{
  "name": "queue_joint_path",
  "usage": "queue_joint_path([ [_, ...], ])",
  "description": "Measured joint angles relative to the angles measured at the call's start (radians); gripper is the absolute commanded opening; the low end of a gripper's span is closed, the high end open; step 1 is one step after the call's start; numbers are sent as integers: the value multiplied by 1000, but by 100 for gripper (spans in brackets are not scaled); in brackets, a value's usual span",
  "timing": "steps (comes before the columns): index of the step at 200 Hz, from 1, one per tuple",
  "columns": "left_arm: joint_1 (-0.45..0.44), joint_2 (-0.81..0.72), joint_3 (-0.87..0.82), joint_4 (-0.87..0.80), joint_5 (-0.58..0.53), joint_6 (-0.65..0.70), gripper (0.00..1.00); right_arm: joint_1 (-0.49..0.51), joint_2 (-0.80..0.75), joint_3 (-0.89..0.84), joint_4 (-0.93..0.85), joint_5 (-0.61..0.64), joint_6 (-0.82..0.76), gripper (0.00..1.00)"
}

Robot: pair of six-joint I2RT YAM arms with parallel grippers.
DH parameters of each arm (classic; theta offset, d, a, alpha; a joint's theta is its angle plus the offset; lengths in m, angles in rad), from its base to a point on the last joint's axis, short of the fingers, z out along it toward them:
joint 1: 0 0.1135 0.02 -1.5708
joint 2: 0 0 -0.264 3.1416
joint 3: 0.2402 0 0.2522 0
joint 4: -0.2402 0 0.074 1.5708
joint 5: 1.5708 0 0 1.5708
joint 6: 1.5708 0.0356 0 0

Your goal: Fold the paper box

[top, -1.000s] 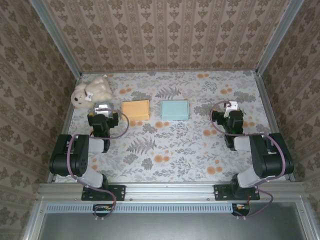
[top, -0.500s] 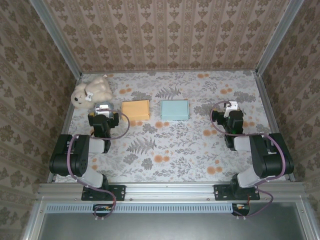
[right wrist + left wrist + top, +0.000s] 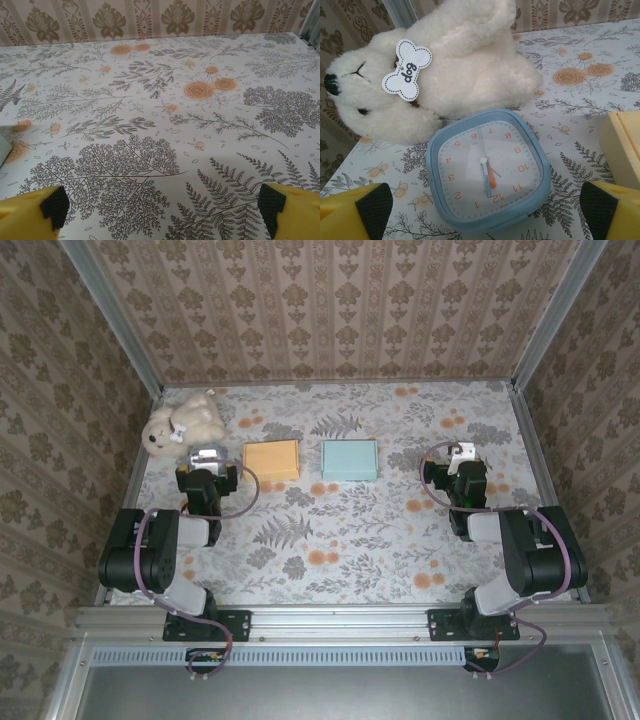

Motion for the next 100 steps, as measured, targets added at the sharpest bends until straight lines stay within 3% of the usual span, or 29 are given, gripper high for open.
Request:
queue_joint_path([
  [100, 22, 0, 0, -21, 31, 0, 100, 0, 0, 0, 0, 0, 0, 100],
])
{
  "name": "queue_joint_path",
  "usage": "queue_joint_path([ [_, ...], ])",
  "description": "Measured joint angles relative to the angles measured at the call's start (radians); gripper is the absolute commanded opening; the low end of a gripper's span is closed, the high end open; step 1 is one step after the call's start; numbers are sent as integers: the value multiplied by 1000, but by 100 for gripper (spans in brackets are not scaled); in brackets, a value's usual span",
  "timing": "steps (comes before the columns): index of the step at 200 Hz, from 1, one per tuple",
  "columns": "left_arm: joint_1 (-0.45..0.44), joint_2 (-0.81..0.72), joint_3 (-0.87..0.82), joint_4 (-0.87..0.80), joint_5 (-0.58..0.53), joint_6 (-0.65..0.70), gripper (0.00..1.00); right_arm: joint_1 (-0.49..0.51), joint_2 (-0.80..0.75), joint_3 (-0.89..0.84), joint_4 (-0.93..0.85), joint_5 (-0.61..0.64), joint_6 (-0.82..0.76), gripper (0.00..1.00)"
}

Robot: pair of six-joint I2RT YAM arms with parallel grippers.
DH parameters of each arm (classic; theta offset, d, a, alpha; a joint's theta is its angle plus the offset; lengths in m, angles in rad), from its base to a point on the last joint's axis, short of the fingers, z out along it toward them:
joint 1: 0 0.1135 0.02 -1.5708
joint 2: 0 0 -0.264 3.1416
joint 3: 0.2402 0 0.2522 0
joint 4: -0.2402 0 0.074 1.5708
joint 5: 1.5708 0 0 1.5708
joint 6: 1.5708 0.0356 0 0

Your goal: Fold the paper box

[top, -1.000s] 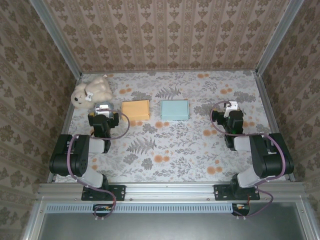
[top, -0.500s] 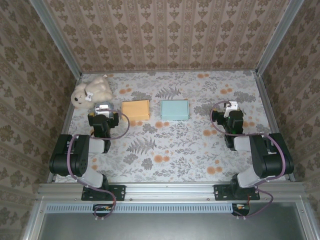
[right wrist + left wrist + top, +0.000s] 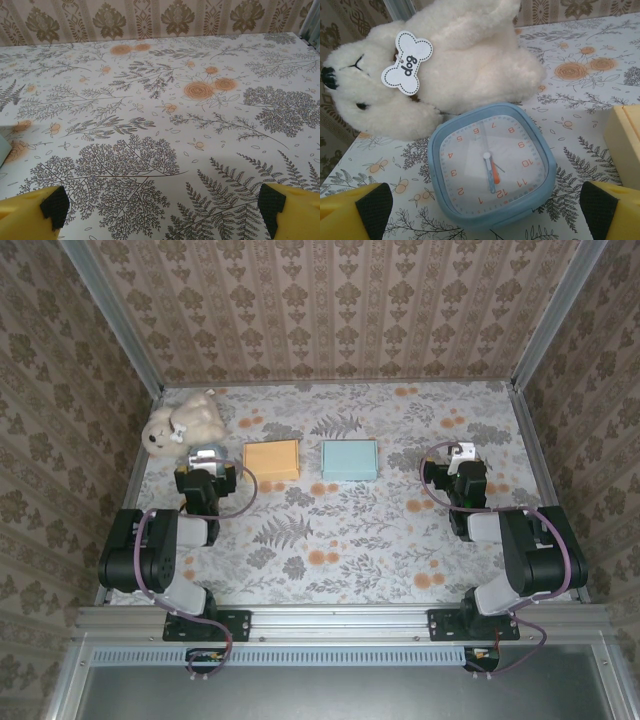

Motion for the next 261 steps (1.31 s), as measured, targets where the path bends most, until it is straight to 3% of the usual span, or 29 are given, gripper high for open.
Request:
queue_joint_path([
  [261, 39, 0, 8, -26, 94, -1, 100, 0, 0, 0, 0, 0, 0, 100],
])
